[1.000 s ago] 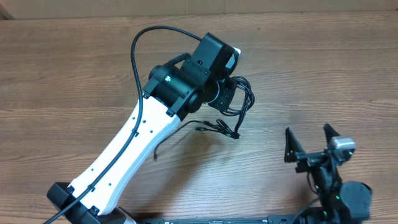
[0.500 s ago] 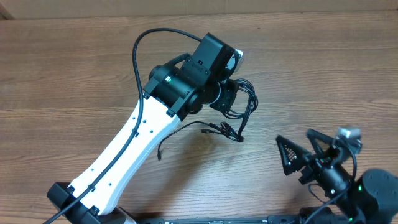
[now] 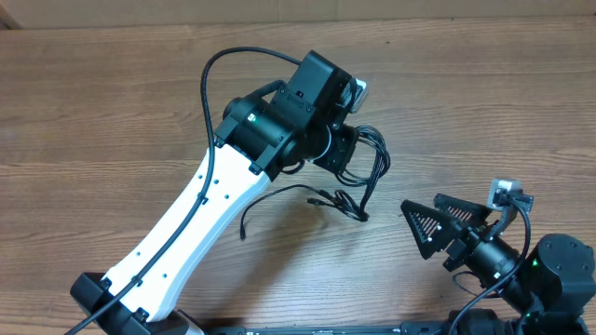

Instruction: Untangle cables

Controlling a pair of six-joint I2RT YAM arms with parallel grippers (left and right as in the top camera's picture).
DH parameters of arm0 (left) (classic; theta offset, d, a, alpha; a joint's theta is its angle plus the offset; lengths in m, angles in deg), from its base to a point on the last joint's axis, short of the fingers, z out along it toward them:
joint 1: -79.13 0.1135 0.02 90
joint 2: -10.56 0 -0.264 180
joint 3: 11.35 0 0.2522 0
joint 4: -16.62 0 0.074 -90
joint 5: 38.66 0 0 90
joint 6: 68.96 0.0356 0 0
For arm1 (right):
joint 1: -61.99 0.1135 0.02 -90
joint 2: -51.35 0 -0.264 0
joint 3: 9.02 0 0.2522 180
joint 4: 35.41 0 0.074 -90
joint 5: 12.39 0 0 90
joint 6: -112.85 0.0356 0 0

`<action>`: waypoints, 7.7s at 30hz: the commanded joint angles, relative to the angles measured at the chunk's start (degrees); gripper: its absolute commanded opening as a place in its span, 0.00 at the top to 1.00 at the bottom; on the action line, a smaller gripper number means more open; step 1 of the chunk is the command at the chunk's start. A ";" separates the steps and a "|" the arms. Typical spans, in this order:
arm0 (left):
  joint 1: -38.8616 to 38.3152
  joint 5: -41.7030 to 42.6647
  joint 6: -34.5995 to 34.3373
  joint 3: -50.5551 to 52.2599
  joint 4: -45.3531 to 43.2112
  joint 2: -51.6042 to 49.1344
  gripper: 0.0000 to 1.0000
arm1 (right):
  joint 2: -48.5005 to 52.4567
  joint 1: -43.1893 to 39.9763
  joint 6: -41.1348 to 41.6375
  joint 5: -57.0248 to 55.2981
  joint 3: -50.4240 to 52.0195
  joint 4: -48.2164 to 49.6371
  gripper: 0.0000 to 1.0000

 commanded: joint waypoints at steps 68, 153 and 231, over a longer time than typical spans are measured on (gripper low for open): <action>-5.22 11.96 -0.28 -1.57 -1.97 0.61 0.96 | 6.32 0.22 -18.75 -1.66 -0.59 0.68 0.96; -5.86 17.16 7.08 -1.55 -0.24 0.61 0.96 | 6.32 0.22 -26.27 -4.72 -0.59 -4.90 0.87; -5.75 -15.43 -38.53 -1.55 1.55 0.61 0.96 | 6.32 0.22 -16.26 -11.80 -0.59 -6.19 0.26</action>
